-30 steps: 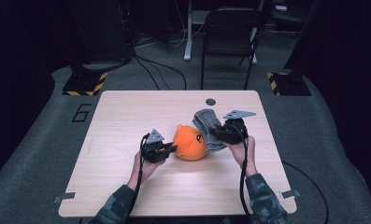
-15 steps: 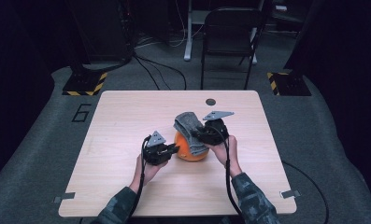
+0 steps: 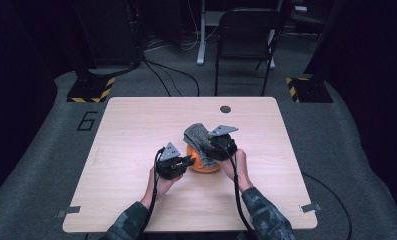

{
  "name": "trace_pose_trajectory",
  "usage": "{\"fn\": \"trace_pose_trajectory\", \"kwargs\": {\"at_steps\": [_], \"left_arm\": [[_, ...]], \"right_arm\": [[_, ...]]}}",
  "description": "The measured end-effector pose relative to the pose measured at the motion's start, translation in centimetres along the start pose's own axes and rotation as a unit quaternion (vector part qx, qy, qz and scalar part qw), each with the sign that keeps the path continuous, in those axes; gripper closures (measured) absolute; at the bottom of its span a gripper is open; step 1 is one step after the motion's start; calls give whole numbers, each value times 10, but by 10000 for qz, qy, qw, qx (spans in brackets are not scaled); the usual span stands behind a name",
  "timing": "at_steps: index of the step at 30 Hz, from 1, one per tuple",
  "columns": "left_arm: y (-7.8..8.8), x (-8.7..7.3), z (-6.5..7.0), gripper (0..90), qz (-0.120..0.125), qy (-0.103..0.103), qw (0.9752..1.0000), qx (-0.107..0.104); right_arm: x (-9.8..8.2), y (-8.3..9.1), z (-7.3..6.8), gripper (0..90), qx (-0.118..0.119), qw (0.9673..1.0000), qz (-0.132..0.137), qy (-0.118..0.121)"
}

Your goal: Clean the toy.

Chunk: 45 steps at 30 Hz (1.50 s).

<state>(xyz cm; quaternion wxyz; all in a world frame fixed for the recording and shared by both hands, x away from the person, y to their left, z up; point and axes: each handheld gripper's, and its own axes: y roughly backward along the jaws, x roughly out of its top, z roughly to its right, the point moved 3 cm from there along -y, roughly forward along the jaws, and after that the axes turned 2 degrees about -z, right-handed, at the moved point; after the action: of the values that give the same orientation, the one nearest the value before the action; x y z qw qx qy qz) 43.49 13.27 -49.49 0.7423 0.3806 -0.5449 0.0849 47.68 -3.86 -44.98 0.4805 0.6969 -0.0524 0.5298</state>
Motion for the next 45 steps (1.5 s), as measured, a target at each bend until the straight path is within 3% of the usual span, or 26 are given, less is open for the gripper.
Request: {"fn": "trace_pose_trajectory", "kwargs": {"at_steps": [4,8,12,13,14,19,22,25,31,35,45], "left_arm": [[0,0,0,814,43,-27,10000,24],[0,0,1,817,22,-78,9999,72],[-3,-1,1,823,-24,36,9999,145],[-3,-1,1,823,-55,81,9999,123],[-3,-1,1,823,-53,92,9998,137],[-5,-2,0,823,-5,204,9997,131],[-5,-1,-1,822,-53,171,9998,76],[-5,-1,-1,822,-52,180,9997,126],[-5,-3,-4,821,-73,268,9994,218],[-6,-3,-3,821,-69,276,9994,197],[-8,-1,-2,819,-40,226,9997,104]], "right_arm": [[5,3,-9,738,-17,9998,134,157],[6,1,-17,738,127,9994,187,258],[2,-4,-14,745,36,9993,18,384],[1,-4,-13,746,-15,9995,-48,311],[0,-4,-11,747,-12,9992,-7,390],[-2,3,-4,748,-119,9994,-58,326],[-5,8,1,747,-176,9994,-90,290],[-9,12,6,745,-208,9997,-58,87],[-21,23,18,741,-403,9991,-122,-103],[-31,27,27,739,-426,9983,-195,-344],[-45,26,47,735,-555,9957,-433,-603]]}}
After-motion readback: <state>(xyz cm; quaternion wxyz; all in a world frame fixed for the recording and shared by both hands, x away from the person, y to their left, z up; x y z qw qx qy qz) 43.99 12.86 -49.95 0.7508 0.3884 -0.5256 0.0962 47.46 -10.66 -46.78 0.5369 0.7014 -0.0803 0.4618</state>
